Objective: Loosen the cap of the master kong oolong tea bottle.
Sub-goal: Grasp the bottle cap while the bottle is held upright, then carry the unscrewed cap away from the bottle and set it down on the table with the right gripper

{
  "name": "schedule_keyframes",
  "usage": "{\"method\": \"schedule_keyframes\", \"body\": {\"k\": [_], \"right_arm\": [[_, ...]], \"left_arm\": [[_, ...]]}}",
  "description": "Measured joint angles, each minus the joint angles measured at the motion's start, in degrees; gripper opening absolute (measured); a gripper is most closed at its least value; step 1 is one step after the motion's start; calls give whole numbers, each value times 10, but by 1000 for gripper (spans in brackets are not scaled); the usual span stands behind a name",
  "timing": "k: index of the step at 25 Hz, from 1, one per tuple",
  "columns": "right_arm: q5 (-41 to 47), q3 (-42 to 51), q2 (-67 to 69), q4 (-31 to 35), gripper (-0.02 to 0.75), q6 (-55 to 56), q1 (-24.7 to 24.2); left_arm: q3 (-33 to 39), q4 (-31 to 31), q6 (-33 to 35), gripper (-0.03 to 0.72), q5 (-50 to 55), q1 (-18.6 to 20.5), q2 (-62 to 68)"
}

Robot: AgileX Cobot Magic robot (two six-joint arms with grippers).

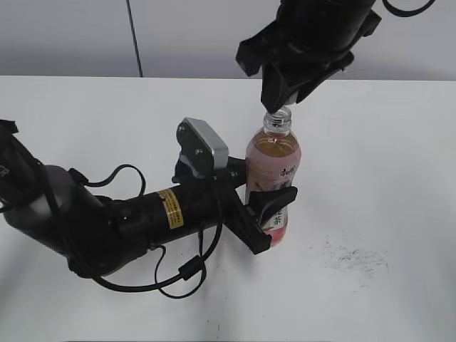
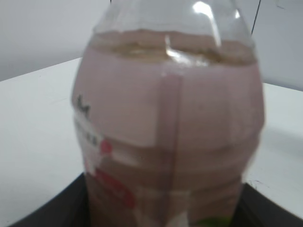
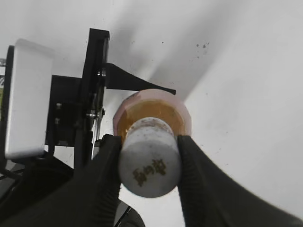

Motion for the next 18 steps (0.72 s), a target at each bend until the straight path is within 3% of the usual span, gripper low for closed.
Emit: {"method": "schedule_keyframes", "body": {"k": [4, 6, 12, 18], "right_arm": [[0, 0, -39, -99, 272, 60, -4], [0, 1, -66, -131, 272, 82, -32], [-3, 95, -102, -40, 272, 91, -201], [-74, 307, -68, -17, 272, 90, -228]], "left_arm": [[0, 0, 0, 382, 0, 0, 0], [0, 0, 0, 382, 1, 0, 0], [0, 0, 0, 382, 1, 0, 0], [0, -1, 0, 382, 0, 0, 0]]}}
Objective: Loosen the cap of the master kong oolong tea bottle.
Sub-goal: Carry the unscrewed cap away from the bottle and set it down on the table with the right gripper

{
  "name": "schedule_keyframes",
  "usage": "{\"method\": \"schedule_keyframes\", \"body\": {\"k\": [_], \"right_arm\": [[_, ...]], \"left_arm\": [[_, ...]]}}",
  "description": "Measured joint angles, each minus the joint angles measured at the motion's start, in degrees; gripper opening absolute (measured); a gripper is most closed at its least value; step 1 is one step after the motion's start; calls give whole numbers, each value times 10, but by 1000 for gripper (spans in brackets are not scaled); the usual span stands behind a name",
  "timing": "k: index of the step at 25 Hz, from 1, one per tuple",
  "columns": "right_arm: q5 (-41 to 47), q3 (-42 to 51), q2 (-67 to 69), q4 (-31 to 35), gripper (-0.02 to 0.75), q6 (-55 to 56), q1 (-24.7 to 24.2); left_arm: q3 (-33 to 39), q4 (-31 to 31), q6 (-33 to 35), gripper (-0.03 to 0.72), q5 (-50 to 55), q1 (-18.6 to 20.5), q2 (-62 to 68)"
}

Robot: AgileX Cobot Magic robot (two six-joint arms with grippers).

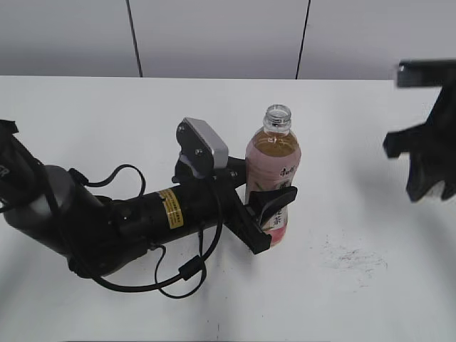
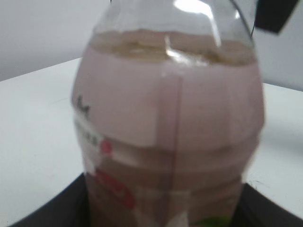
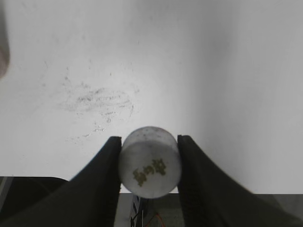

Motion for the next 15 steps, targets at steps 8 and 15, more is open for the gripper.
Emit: {"method": "schedule_keyframes", "body": {"k": [8, 15], "right_arm": [[-135, 53, 97, 56, 272, -19, -1], [-183, 53, 127, 63, 289, -20, -1]], "left_arm": [[0, 0, 0, 382, 0, 0, 0], [0, 0, 0, 382, 0, 0, 0]]}}
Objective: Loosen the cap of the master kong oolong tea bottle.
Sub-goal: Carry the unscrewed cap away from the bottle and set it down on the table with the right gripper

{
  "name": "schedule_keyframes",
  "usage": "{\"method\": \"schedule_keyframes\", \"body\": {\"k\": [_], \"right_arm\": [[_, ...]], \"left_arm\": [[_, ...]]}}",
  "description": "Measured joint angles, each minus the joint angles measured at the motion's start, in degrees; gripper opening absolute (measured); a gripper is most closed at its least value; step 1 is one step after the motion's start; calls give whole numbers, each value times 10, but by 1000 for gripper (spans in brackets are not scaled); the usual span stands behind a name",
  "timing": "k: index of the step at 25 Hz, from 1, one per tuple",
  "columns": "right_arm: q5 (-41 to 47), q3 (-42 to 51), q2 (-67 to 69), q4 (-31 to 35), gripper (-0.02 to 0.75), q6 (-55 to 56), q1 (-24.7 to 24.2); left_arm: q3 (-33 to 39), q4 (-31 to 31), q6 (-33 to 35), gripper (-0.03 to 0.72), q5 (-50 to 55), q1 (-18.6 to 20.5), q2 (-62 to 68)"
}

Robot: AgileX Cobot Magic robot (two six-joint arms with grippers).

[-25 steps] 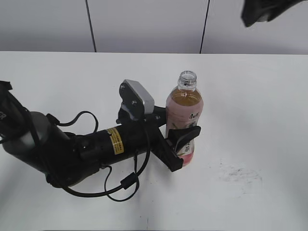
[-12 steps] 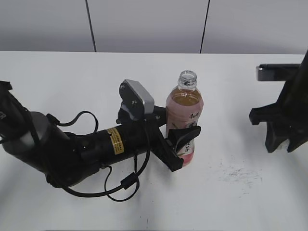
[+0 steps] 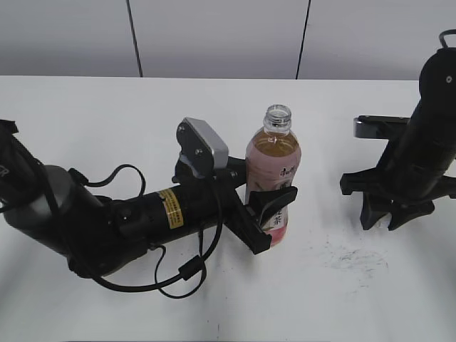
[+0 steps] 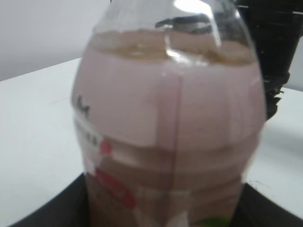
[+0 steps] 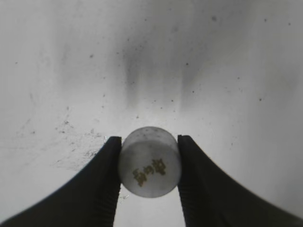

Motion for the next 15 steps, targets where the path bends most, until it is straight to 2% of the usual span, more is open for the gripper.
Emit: {"method": "schedule_keyframes", "body": {"k": [3, 6, 8, 15], "right_arm": [[-3, 0, 1, 1, 362, 0, 0], [-3, 0, 1, 1, 488, 0, 0], [0, 0, 1, 1, 546, 0, 0], [16, 0, 1, 1, 577, -1, 0]], "left_arm": [[0, 0, 0, 382, 0, 0, 0], [0, 0, 0, 382, 0, 0, 0], [0, 0, 0, 386, 0, 0, 0], [0, 1, -1, 442, -3, 0, 0]]}}
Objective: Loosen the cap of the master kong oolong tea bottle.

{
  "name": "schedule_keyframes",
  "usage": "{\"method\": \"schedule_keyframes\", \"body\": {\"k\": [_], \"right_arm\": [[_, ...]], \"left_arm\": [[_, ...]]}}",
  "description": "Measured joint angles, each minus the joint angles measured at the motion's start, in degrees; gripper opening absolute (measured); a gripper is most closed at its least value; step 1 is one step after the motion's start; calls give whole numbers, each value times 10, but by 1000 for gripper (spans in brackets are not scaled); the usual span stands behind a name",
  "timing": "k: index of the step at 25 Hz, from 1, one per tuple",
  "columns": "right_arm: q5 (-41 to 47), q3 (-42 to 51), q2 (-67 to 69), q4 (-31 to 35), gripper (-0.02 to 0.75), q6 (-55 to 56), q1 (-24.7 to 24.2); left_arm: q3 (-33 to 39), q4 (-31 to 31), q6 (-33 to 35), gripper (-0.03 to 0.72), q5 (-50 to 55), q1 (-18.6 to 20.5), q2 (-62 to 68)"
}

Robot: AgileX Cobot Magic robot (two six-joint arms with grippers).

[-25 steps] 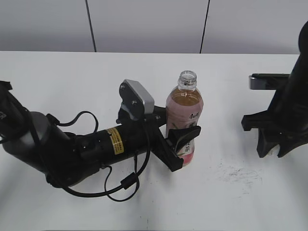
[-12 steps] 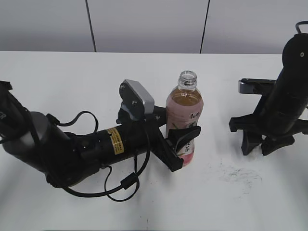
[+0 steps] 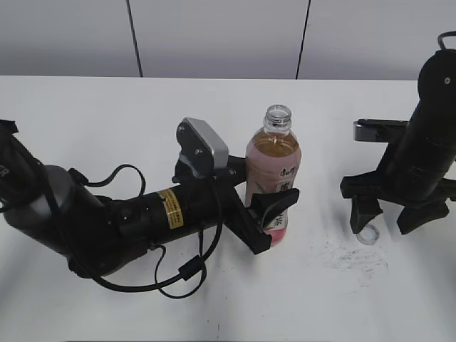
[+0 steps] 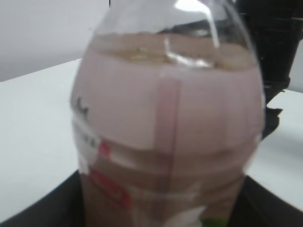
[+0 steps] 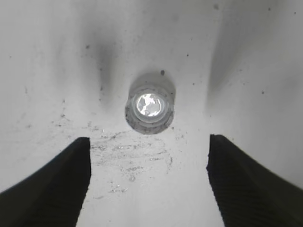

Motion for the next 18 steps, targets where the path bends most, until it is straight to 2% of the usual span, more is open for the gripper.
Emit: {"method": "schedule_keyframes", "body": {"k": [11, 18], "right_arm": [[18, 0, 0, 1, 577, 0, 0], [35, 0, -29, 2, 577, 0, 0]], "left_arm": [[55, -1, 0, 496, -12, 22, -15], [134, -4, 0, 501, -13, 51, -68]]}}
